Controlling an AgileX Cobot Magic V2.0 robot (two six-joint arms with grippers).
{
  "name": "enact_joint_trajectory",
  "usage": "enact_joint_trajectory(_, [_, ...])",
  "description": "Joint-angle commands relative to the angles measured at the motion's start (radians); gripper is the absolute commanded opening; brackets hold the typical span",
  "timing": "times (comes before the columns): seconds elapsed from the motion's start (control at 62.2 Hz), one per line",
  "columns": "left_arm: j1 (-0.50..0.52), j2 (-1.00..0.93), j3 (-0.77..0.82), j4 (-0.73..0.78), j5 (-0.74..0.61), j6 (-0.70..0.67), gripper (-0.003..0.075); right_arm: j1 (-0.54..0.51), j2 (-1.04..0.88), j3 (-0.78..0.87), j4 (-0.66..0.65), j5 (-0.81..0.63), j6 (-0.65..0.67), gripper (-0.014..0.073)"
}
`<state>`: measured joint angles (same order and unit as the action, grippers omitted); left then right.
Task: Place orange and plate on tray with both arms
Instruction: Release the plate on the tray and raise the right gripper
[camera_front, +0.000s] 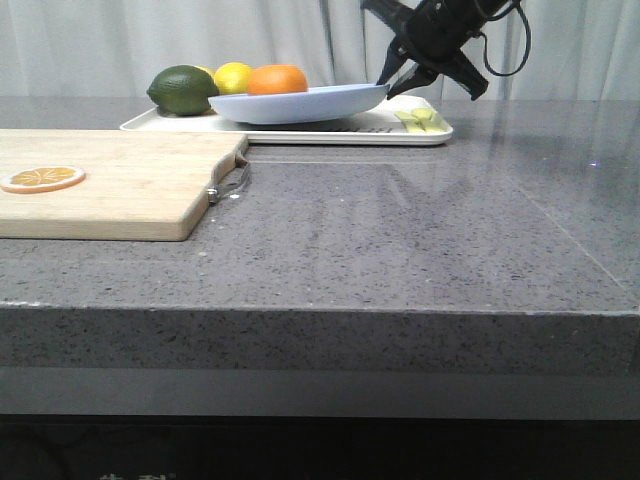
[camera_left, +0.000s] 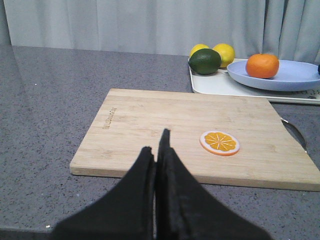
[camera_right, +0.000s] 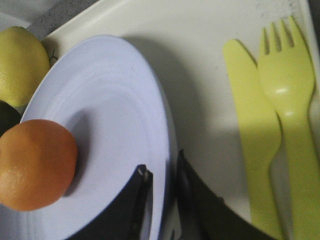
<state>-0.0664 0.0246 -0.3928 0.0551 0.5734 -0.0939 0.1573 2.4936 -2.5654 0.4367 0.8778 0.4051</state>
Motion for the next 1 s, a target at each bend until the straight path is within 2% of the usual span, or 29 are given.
enact_joint_trajectory(0.0, [0.001,0.012,-0.025,-0.004,-0.087,-0.008,-0.0018,-0.005,-0.074,-0.038,0.032,-0.070,-0.001,0.0206])
enact_joint_trajectory(0.08, [0.001,0.012,-0.025,-0.004,-0.087,-0.008,-0.0018,-0.005,-0.074,-0.040,0.032,-0.064,-0.001,0.0229])
enact_joint_trajectory(0.273, [0.001,0.012,-0.025,-0.004,-0.087,-0.008,-0.0018,-0.020,-0.083,-0.099,0.029,0.016,-0.002,0.0391])
enact_joint_trajectory(0.418, [0.001,0.012,-0.025,-0.004,-0.087,-0.008,-0.0018,-0.035,-0.113,-0.160,0.009,0.083,-0.022,0.0385])
enact_joint_trajectory(0.498, [0.001,0.012,-0.025,-0.004,-0.087,-0.008,-0.0018,-0.040,-0.130,-0.198,-0.002,0.141,-0.041,0.0318])
enact_joint_trajectory(0.627, [0.001,0.012,-0.025,-0.004,-0.087,-0.008,-0.0018,-0.053,-0.158,-0.255,-0.016,0.234,-0.072,0.0073])
enact_joint_trajectory(0.739, [0.001,0.012,-0.025,-0.004,-0.087,-0.008,-0.0018,-0.067,-0.183,-0.296,-0.024,0.312,-0.108,-0.0076])
enact_joint_trajectory(0.884, [0.001,0.012,-0.025,-0.004,-0.087,-0.008,-0.0018,-0.082,-0.219,-0.347,-0.078,0.451,-0.154,-0.0063])
enact_joint_trajectory(0.981, [0.001,0.012,-0.025,-0.004,-0.087,-0.008,-0.0018,-0.082,-0.257,-0.351,-0.107,0.459,-0.189,-0.0060])
